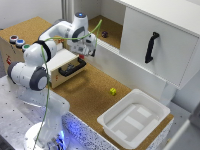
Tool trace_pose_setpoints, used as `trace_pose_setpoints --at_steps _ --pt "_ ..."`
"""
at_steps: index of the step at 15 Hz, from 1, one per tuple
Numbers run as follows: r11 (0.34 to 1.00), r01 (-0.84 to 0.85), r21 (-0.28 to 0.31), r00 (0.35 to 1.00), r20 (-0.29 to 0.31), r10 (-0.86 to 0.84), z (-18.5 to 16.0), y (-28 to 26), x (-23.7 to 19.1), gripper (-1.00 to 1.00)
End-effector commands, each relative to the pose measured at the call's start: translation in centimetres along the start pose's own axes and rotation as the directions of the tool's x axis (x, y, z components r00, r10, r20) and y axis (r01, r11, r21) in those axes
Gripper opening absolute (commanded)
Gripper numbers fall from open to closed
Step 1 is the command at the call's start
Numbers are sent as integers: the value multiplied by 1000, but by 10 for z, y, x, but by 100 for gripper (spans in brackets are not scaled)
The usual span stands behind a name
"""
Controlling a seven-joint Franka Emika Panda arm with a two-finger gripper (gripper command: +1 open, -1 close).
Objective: Place the pink block on the table
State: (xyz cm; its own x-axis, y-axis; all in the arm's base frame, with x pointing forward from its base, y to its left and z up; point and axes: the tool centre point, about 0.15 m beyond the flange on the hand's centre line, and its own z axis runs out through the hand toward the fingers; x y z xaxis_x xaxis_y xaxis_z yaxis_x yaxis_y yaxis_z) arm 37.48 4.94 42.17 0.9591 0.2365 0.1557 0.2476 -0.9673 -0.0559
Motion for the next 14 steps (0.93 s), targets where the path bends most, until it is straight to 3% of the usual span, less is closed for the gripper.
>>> trace_pose_setpoints --at_steps 1,5,9,14 --pt "994 -107 -2 994 -18 107 51 34 8 -100" --pt "982 -187 3 982 -16 187 99 61 28 -100" --pt "975 -224 -9 974 -22 223 126 88 40 -100" --pt "968 -248 -28 968 26 249 160 107 35 -100"
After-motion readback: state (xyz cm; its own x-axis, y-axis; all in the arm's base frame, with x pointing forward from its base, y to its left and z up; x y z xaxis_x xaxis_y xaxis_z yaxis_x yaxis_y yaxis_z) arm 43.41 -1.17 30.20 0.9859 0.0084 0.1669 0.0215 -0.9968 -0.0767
